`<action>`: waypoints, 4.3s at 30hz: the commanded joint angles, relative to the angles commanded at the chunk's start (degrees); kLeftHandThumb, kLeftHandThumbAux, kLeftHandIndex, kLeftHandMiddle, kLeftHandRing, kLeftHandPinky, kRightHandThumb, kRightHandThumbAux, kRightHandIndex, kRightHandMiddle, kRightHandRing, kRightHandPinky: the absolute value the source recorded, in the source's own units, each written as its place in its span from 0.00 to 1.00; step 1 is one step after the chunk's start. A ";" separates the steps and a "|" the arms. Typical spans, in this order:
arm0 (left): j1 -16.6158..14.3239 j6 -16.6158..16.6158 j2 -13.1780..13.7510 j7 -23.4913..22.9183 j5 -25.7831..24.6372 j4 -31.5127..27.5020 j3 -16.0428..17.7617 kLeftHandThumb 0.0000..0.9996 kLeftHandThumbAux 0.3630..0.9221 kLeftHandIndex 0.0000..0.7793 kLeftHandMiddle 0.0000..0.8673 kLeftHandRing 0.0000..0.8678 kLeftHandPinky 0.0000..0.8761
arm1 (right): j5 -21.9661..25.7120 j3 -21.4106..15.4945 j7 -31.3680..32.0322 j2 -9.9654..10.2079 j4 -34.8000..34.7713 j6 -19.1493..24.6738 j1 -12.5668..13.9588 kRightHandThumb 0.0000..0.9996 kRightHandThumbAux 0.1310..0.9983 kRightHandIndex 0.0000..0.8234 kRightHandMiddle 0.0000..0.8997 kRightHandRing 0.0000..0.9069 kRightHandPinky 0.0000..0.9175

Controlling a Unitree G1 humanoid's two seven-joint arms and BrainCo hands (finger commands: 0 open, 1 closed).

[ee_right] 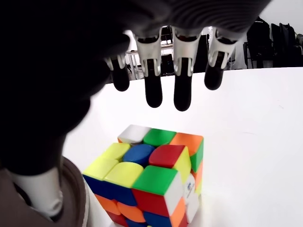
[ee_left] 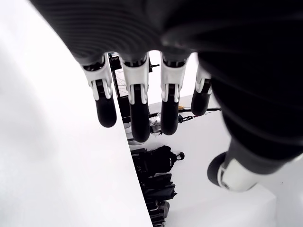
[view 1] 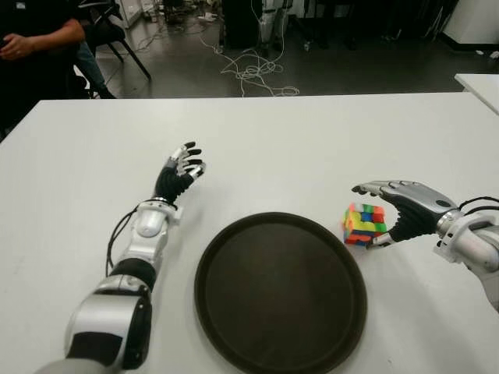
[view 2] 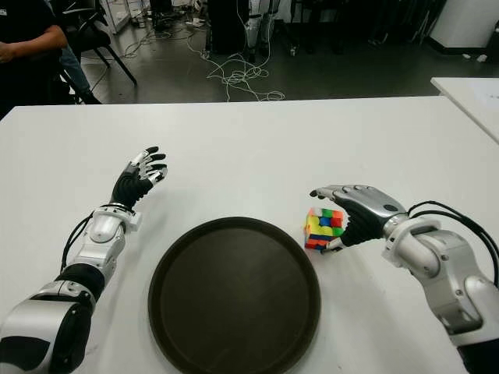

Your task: Pick up the Rubik's Cube and put it in the plate

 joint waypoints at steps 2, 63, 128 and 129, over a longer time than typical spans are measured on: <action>0.01 0.06 0.03 0.01 0.03 -0.02 -0.02 0.16 0.53 0.16 0.23 0.23 0.20 | -0.28 0.28 0.36 -0.11 -0.14 0.50 -0.12 0.00 0.67 0.21 0.24 0.22 0.18; -0.04 0.48 0.17 -0.23 -0.16 -0.07 0.00 0.16 0.55 0.16 0.22 0.23 0.21 | -0.02 4.14 -0.29 0.32 9.08 -1.47 -4.65 0.00 0.71 0.26 0.29 0.28 0.25; -0.06 0.51 0.18 0.68 0.63 -0.27 -0.69 0.16 0.54 0.16 0.22 0.23 0.23 | 1.08 7.59 -1.65 1.40 15.37 -4.22 -7.34 0.00 0.83 0.47 0.60 0.61 0.49; -0.07 0.53 0.18 0.66 0.61 -0.25 -0.68 0.16 0.54 0.16 0.22 0.23 0.23 | 1.15 7.66 -1.77 1.46 15.39 -4.51 -7.34 0.00 0.84 0.48 0.61 0.61 0.50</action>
